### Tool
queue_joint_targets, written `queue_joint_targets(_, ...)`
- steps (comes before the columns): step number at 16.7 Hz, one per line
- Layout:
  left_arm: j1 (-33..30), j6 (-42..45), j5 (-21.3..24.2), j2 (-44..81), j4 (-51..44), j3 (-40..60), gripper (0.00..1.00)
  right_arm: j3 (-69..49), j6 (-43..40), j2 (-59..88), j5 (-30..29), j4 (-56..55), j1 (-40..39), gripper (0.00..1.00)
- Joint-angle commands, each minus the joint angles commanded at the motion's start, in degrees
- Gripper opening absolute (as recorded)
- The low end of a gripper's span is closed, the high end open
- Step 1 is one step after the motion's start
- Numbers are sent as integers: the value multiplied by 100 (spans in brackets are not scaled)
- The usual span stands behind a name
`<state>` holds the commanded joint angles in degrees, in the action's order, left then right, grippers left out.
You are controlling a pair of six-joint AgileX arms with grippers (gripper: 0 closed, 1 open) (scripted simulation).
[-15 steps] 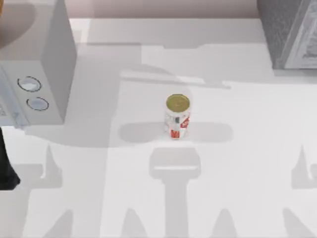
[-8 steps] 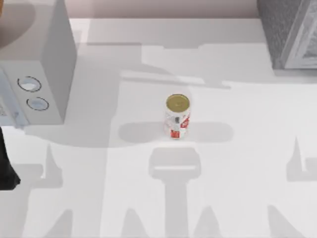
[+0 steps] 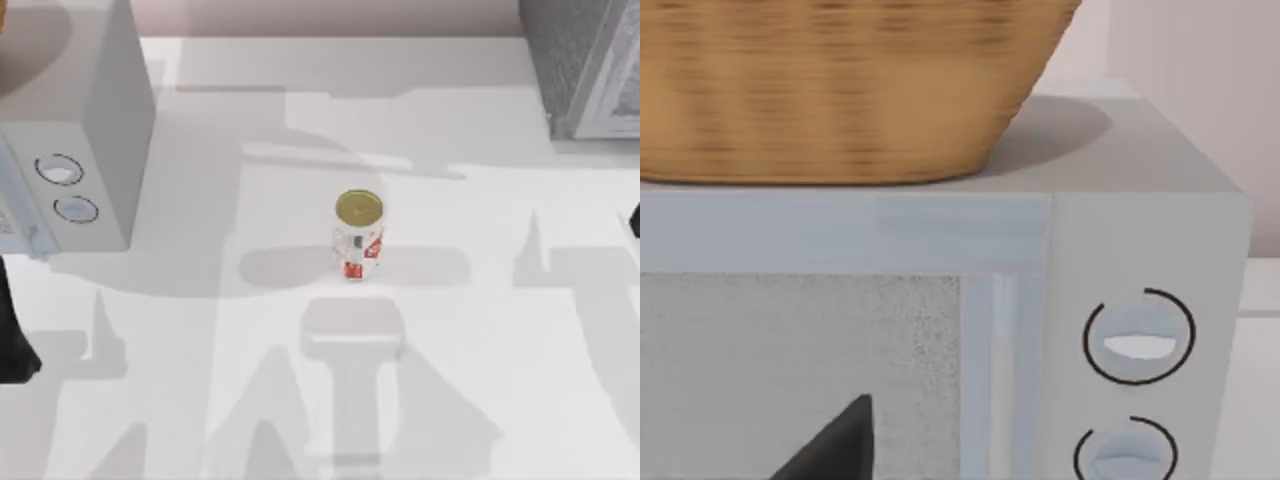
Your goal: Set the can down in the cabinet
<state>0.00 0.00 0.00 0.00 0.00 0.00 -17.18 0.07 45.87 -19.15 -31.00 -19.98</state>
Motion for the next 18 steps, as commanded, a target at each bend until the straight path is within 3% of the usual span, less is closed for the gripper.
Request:
queue_joint_targets(11, 0, 0, 0, 0, 0, 0, 100, -2338, 14, 6757, -2862, -4310, -2683, 100)
queue_joint_targets(18, 0, 0, 0, 0, 0, 0, 100, -3224, 43, 9409, -3958, -5943, -3665, 100)
